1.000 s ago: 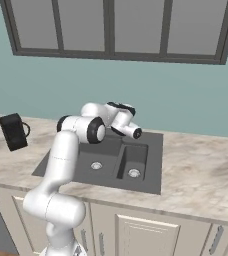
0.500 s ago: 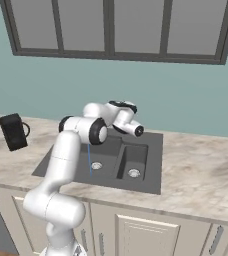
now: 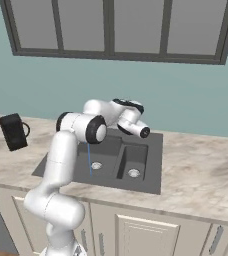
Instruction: Turn on the sink faucet and place the jug under the water for a few seconds to fill it up.
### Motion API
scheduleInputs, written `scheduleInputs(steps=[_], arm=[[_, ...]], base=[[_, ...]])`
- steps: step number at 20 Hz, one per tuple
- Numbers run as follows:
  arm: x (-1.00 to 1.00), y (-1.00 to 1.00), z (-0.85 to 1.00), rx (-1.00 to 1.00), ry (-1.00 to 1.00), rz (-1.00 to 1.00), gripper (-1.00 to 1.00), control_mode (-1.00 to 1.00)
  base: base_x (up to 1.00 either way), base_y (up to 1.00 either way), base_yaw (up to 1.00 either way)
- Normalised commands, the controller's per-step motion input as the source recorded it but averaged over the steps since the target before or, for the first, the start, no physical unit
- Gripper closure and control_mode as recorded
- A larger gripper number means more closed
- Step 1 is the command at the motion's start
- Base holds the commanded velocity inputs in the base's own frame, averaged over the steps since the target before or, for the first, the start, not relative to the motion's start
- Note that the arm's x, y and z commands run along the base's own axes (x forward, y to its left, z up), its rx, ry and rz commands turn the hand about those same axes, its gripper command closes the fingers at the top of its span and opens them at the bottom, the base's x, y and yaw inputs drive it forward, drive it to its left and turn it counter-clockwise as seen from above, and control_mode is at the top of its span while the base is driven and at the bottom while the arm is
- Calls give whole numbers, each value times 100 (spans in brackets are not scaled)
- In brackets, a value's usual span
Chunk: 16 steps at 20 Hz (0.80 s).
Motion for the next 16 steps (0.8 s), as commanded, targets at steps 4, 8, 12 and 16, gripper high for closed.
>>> scheduleInputs(steps=[4,8,12,16], arm=[[-90,-33,100,0,-22,0,-100,-100],[-93,-4,100,0,-26,0,-100,-100],[-95,0,100,-6,-23,0,-100,-100],[-97,12,100,-18,-17,0,-100,-100]], base=[[0,0,0],[0,0,0],[0,0,0],[0,0,0]])
